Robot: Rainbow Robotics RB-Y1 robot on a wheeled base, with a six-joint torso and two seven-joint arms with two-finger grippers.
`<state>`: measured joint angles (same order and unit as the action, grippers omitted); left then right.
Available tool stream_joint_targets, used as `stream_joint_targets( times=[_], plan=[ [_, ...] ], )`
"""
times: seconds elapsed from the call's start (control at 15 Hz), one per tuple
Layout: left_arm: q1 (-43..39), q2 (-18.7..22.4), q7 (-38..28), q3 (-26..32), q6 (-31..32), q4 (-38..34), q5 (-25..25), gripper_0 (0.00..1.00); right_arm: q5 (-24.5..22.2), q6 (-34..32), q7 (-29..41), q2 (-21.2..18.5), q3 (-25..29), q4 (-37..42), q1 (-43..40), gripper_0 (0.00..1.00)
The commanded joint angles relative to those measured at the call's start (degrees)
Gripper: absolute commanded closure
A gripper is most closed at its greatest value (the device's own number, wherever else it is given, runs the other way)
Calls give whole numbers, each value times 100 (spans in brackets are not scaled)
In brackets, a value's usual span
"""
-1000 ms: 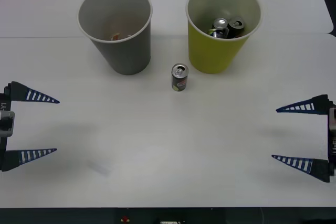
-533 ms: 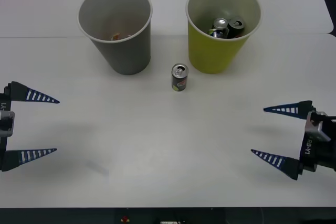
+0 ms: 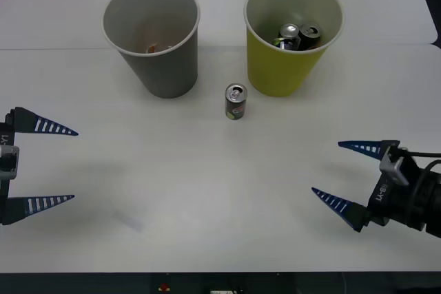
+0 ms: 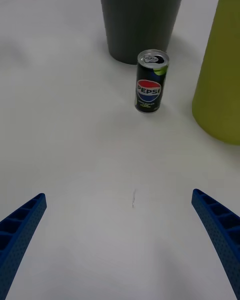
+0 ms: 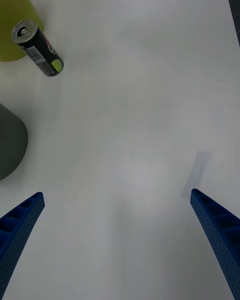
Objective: Put the can into the green bin and the plastic bottle into the gray bin
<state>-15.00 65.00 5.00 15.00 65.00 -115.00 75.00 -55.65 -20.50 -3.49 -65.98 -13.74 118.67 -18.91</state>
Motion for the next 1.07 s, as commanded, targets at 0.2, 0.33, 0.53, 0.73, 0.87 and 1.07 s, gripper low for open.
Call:
stream_joint_targets(
  times=[0.2, 0.33, 0.53, 0.73, 0.87, 1.07],
  plan=[
    [0, 0, 0, 0, 0, 0, 0, 0, 115, 1417, 15, 76, -876, 236, 238, 0],
    [0, 0, 0, 0, 0, 0, 0, 0, 115, 1997, 33, 182, -1280, 306, 379, 0],
    [0, 0, 0, 0, 0, 0, 0, 0, -96, 2876, 120, 463, -1975, 315, 730, 0],
    [0, 0, 0, 0, 0, 0, 0, 0, -201, 3623, 261, 727, -2511, 297, 1021, 0],
    [0, 0, 0, 0, 0, 0, 0, 0, -210, 3702, 349, 911, -2607, 227, 1108, 0],
    [0, 0, 0, 0, 0, 0, 0, 0, -280, 3746, 753, 1228, -2739, -37, 1302, 0]
  ],
)
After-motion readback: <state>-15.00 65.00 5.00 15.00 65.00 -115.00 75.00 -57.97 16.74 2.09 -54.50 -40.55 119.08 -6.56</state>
